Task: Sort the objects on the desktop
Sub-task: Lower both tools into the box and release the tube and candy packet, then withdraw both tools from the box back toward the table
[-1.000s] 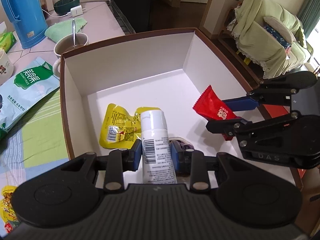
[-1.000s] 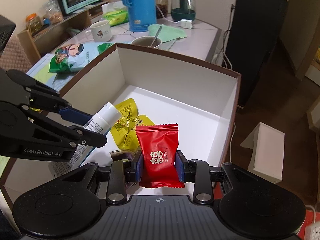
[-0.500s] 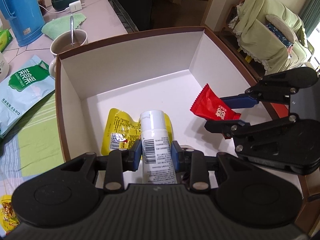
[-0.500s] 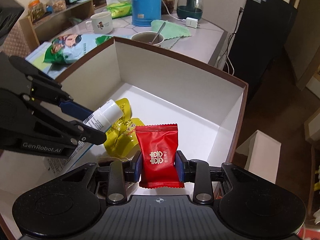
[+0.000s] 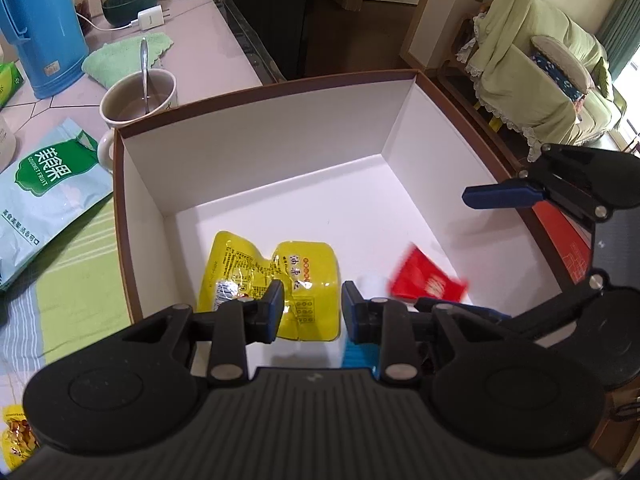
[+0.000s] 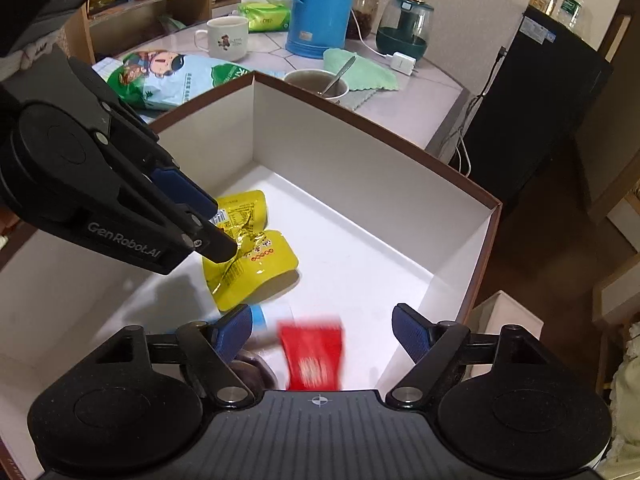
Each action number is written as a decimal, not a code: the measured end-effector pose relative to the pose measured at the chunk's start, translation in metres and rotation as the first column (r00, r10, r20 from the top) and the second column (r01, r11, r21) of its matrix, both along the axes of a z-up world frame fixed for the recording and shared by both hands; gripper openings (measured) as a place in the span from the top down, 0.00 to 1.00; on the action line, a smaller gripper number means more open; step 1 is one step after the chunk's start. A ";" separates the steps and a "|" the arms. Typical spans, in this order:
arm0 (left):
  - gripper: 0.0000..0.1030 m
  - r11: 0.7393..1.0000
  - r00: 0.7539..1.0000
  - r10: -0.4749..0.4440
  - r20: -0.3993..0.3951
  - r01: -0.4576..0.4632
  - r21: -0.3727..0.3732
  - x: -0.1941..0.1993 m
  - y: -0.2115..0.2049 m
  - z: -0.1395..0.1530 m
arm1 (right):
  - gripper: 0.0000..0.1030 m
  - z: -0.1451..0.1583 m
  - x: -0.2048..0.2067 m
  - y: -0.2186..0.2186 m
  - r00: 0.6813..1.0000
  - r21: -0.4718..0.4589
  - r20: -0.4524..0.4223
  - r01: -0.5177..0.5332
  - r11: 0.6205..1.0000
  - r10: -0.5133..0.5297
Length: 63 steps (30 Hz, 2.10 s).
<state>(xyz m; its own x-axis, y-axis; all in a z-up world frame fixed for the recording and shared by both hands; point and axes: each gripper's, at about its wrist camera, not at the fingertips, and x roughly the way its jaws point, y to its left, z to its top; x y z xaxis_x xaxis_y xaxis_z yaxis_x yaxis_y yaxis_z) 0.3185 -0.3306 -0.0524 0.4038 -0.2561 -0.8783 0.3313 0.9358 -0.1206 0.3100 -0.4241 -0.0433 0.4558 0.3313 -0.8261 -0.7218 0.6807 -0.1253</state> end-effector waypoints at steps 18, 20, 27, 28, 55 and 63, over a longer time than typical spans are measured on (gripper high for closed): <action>0.75 0.999 1.000 -0.027 0.004 0.027 0.022 -0.022 -0.006 0.009 | 0.23 0.011 -0.032 -0.012 0.998 0.054 -0.029 0.062 0.997 -0.061; 0.75 0.999 0.999 -0.032 0.007 0.032 0.023 -0.026 -0.007 0.011 | 0.23 0.012 -0.038 -0.014 0.997 0.060 -0.034 0.075 0.995 -0.073; 0.71 0.999 0.998 -0.049 0.030 0.049 0.022 -0.042 -0.010 0.020 | 0.23 0.017 -0.059 -0.022 0.993 0.077 -0.046 0.116 0.990 -0.113; 0.71 0.999 0.998 -0.051 0.034 0.050 0.020 -0.044 -0.010 0.021 | 0.22 0.018 -0.062 -0.023 0.992 0.079 -0.047 0.122 0.989 -0.119; 0.61 0.992 0.978 -0.099 0.186 0.111 -0.058 -0.127 0.032 0.078 | 0.22 0.050 -0.130 -0.038 0.889 0.225 -0.073 0.456 0.861 -0.451; 0.56 0.989 0.969 -0.107 0.224 0.127 -0.078 -0.160 0.078 0.096 | 0.22 0.059 -0.149 -0.024 0.826 0.268 -0.124 0.561 0.784 -0.549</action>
<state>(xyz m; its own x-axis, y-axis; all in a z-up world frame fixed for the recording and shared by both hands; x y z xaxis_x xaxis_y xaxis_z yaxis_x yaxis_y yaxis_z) 0.1581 -0.2522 0.0433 0.5458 -0.3880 -0.7427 0.4657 0.8773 -0.1161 0.1611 -0.4477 0.0153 0.6039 0.2494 -0.7571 -0.2086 0.9661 0.1518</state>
